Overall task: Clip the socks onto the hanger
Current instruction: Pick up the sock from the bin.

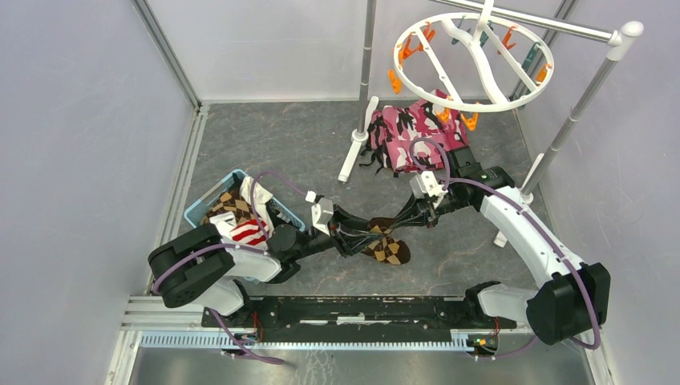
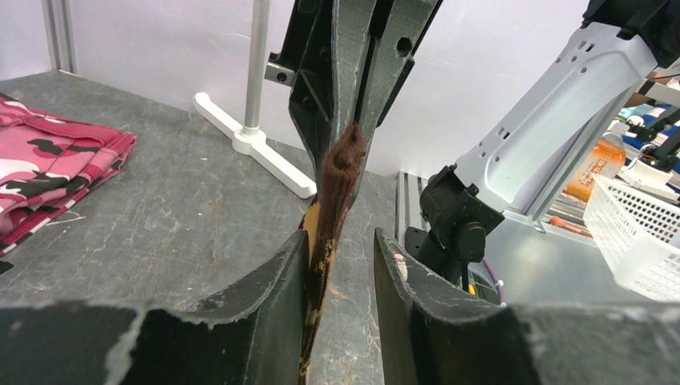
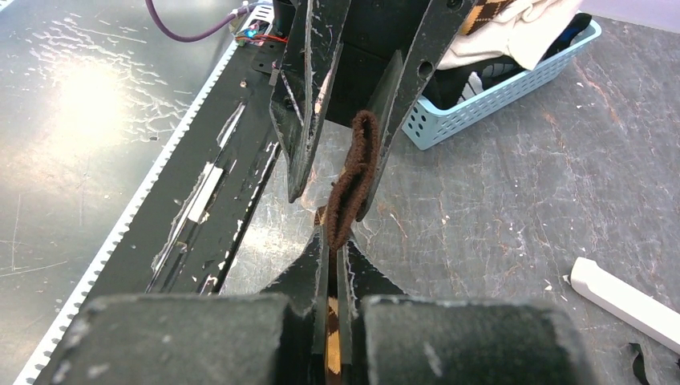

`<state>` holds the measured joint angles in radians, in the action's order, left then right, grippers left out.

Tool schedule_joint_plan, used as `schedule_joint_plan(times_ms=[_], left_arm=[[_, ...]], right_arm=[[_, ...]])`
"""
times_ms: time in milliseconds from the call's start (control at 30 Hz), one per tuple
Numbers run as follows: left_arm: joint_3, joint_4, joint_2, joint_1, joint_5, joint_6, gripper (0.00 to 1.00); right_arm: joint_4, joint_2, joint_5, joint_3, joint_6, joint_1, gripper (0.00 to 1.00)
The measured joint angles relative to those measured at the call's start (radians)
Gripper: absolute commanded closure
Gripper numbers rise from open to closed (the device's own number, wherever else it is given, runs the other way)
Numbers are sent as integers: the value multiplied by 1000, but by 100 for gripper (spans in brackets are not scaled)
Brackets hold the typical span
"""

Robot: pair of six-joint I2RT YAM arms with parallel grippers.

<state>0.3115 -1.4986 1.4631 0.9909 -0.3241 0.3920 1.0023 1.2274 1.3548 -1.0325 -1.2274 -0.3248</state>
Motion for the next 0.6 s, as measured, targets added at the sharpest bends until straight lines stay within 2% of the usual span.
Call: schedule_joint_plan(times_ms=[100,167,300,367,400,533,600], left_arm=[[4,0,-6,0,0,0,58],[4,0,-13,0,0,0,64],[9,0,-22,0,1,3,97],[11,0,-22,0,0,10,98],[11,0,-23,0,-2,13,98],[11,0,-24,0,-2,15,98],[10,0,-29,0,0,14,98]], right_arm=[[0,0,0,0,0,0,100],[0,0,0,0,0,0,100],[-1,0,0,0,0,0,100],[-1,0,0,0,0,0,100],[-1,0,-1,0,0,0,96],[9,0,-7,-2,-11,2,62],[38,0,-30,-19,-37,11,52]])
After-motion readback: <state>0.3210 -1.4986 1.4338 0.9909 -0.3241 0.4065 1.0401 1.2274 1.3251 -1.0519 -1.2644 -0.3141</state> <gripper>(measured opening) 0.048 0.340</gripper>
